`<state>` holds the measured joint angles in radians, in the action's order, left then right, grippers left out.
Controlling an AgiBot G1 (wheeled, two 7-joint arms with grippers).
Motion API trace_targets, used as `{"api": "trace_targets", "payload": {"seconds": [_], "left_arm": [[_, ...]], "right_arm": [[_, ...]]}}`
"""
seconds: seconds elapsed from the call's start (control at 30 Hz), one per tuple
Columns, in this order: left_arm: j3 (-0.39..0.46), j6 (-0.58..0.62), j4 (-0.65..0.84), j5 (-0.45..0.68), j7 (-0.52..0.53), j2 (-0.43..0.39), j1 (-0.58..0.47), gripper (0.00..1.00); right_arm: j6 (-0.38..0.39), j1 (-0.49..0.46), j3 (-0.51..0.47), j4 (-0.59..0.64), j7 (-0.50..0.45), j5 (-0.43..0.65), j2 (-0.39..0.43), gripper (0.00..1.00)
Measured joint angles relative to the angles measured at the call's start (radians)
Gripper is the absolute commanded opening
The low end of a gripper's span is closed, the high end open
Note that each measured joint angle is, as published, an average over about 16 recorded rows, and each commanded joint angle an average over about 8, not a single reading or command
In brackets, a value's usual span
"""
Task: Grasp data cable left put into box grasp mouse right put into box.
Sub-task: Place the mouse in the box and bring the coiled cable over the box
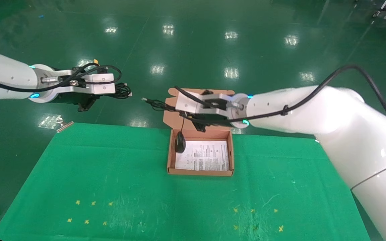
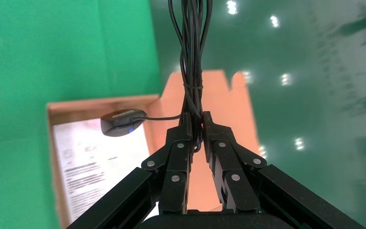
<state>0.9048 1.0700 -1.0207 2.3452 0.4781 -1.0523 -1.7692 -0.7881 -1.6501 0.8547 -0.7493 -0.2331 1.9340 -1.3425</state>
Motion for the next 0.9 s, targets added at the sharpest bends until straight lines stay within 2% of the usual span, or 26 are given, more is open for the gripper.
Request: {"api": "trace_targets", "payload": {"seconds": [0.57, 0.6, 0.83, 0.87, 0.9], "left_arm": [[0.0, 0.002, -0.006, 0.003, 0.005, 0.001, 0.001, 0.0], [0.0, 0.002, -0.006, 0.003, 0.005, 0.001, 0.002, 0.0], [0.0, 0.002, -0.006, 0.003, 0.005, 0.002, 0.002, 0.0], [0.0, 0.002, -0.006, 0.003, 0.005, 0.002, 0.002, 0.0], [0.0, 0.002, -0.006, 0.003, 0.005, 0.002, 0.002, 0.0]], "right_arm": [[0.035, 0.045, 0.081, 0.126, -0.027, -0.005, -0.009, 0.0], [0.038, 0.046, 0.086, 0.13, -0.027, -0.006, -0.01, 0.03], [0.062, 0.051, 0.122, 0.145, -0.025, -0.024, -0.016, 0.88], [0.065, 0.051, 0.126, 0.145, -0.025, -0.028, -0.015, 0.98], [0.067, 0.052, 0.129, 0.145, -0.026, -0.031, -0.014, 1.0]]}}
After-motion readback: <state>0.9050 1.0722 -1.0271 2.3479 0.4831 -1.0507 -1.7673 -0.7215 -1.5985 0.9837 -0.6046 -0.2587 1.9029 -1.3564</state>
